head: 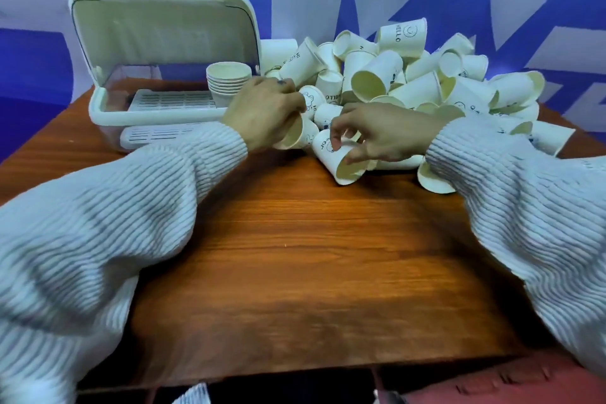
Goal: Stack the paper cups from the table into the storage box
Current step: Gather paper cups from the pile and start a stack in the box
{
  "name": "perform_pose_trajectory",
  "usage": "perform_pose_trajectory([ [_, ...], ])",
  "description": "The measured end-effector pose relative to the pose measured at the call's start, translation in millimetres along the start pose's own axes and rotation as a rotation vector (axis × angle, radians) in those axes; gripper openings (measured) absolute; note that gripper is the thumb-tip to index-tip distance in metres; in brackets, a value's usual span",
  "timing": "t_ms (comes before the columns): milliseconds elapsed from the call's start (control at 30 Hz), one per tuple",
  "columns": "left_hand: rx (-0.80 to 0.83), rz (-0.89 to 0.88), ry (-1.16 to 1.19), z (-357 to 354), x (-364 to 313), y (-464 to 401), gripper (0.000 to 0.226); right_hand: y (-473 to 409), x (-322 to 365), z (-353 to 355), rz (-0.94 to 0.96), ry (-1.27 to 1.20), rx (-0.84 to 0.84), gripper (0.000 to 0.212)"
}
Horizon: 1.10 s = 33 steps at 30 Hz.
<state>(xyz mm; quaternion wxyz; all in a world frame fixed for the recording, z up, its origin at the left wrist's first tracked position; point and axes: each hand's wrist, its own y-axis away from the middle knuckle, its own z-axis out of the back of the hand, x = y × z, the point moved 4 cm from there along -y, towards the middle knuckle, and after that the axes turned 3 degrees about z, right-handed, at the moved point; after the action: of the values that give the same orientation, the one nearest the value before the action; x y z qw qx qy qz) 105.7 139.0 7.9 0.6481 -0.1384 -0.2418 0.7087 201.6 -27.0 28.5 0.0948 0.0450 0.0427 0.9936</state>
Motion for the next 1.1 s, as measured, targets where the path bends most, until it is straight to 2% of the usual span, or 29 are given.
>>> perform_pose_trajectory([
  [100,-0.133,0.092,0.088,16,2,4,0.032,4,-3,7,0.043,0.015,-0.233,0.011],
  [167,-0.195,0.203,0.151,28,11,7,0.033,4,-8,17,0.015,-0.02,-0.423,0.014],
  [267,-0.301,0.33,0.241,51,34,12,0.035,-3,-12,37,-0.068,-0.237,-0.686,0.013],
  [367,-0.437,0.472,0.349,76,65,20,0.031,-25,-8,50,-0.135,-0.414,-0.833,0.011],
  [467,-0.585,0.63,0.471,93,96,35,0.019,-56,5,64,-0.15,-0.467,-0.956,0.022],
  [600,-0.673,0.819,0.519,105,128,59,0.02,-104,28,78,-0.141,-0.44,-0.961,0.024],
  [700,-0.677,0.883,0.505,107,144,74,0.02,-133,43,83,-0.131,-0.373,-0.909,0.02],
  [900,-0.692,0.903,0.506,110,157,86,0.017,-164,60,79,-0.178,-0.149,-0.746,0.022],
  [1100,-0.678,0.873,0.507,111,154,78,0.017,-176,68,61,-0.283,-0.122,-0.574,0.019],
])
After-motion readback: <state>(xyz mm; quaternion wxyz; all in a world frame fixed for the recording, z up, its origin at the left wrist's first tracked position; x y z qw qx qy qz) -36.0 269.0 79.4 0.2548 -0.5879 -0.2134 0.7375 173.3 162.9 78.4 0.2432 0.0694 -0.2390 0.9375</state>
